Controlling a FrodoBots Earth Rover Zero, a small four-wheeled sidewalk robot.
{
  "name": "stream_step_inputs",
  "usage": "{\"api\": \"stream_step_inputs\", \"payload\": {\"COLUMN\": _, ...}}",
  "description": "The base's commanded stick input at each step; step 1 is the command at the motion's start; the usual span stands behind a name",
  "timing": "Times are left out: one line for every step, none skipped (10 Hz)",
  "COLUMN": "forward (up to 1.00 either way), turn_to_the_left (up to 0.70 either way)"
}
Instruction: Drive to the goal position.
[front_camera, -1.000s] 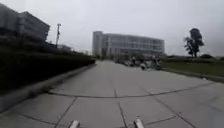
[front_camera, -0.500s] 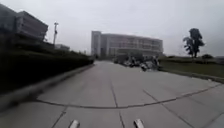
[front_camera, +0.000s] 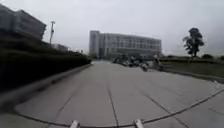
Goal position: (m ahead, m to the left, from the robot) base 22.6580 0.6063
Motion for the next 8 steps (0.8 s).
{"api": "stream_step_inputs", "payload": {"forward": 1.0, "turn_to_the_left": 0.0}}
{"api": "stream_step_inputs", "payload": {"forward": 1.0, "turn_to_the_left": 0.0}}
{"api": "stream_step_inputs", "payload": {"forward": 1.0, "turn_to_the_left": 0.0}}
{"api": "stream_step_inputs", "payload": {"forward": 1.0, "turn_to_the_left": 0.0}}
{"api": "stream_step_inputs", "payload": {"forward": 1.0, "turn_to_the_left": 0.0}}
{"api": "stream_step_inputs", "payload": {"forward": 1.0, "turn_to_the_left": -0.11}}
{"api": "stream_step_inputs", "payload": {"forward": 1.0, "turn_to_the_left": -0.4}}
{"api": "stream_step_inputs", "payload": {"forward": 1.0, "turn_to_the_left": -0.4}}
